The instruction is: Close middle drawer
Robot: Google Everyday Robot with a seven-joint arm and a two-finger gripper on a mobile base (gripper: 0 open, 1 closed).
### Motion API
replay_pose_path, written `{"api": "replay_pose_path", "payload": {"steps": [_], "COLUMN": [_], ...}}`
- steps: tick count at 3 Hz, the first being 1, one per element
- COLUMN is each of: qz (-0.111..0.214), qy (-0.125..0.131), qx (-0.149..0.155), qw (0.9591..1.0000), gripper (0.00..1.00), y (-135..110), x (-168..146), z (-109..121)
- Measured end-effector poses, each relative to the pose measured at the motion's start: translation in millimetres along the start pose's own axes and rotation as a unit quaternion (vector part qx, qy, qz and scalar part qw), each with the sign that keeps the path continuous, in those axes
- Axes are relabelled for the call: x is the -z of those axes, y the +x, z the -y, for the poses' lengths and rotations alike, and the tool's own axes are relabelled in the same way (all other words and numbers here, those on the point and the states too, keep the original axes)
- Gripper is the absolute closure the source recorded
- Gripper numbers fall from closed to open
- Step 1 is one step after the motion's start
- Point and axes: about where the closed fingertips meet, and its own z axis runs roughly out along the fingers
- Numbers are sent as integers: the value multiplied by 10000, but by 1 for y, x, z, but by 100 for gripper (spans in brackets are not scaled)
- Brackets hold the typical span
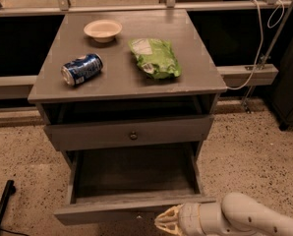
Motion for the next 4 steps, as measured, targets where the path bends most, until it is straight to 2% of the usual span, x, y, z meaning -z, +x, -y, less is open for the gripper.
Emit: {"api": "replay_pose_path", "payload": {"steps": [1, 2, 3, 4], "qz": [-124, -252, -505, -505], "qy": [81, 230, 694, 694], "qx": [-321, -530, -501, -501], "qw": [9994, 9980, 9951, 9951], "gripper": [100, 100, 100, 100], "y": [46, 76, 101, 101], "x": [-43, -63, -67, -67], "z": [-8, -4, 39, 39]}}
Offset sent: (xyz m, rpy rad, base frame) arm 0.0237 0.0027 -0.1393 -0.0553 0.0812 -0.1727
